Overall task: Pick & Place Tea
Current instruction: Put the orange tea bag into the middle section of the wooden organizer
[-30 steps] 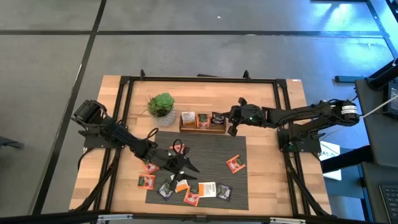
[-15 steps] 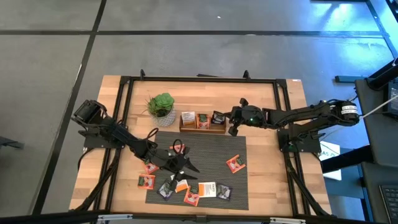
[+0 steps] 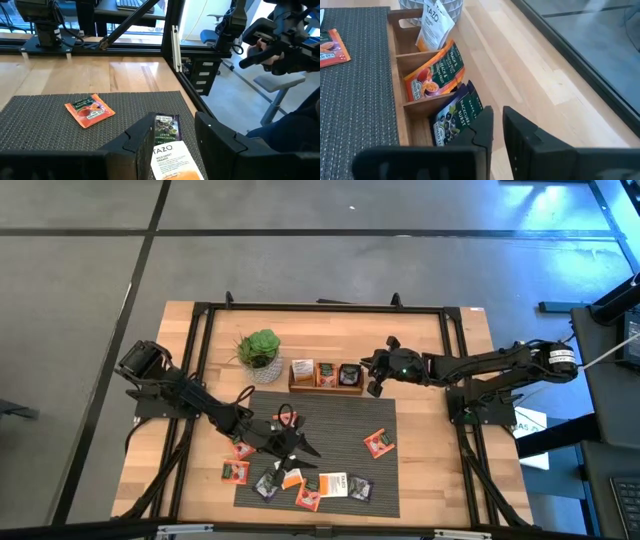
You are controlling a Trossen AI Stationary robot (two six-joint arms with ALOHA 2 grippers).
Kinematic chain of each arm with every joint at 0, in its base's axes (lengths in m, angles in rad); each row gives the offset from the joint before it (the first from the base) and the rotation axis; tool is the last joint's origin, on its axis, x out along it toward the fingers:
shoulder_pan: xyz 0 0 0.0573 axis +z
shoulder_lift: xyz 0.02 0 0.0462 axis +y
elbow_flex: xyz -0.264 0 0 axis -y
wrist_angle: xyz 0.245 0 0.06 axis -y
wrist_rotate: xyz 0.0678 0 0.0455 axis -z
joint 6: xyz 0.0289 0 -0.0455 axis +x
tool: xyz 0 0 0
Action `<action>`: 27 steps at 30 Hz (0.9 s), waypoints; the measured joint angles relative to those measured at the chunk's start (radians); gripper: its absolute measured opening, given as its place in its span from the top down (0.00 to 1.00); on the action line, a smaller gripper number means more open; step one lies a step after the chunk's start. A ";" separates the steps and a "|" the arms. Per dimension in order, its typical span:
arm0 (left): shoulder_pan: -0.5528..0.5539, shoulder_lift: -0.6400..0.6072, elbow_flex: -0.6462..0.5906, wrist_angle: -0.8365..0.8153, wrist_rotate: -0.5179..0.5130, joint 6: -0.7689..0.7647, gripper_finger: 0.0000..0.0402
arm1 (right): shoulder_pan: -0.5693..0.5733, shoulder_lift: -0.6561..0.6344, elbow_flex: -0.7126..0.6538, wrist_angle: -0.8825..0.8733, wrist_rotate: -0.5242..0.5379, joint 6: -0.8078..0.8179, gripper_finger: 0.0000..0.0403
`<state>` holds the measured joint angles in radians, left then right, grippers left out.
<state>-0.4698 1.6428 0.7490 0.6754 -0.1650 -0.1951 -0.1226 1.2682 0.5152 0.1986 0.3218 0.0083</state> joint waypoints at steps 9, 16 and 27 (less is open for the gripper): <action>0.026 0.000 0.000 0.000 -0.008 -0.001 0.66 | 0.016 0.000 0.022 0.023 -0.069 0.058 0.80; 0.046 0.020 0.010 0.001 -0.054 0.000 0.66 | 0.098 0.000 0.024 0.014 -0.242 0.123 0.80; 0.106 0.226 0.231 -0.163 0.026 -0.001 0.66 | 0.279 -0.004 0.026 -0.043 -0.227 0.307 0.80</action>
<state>-0.3637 1.8687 0.9799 0.5120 -0.1394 -0.1964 0.1565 1.2640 0.5407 0.1553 0.0948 0.3150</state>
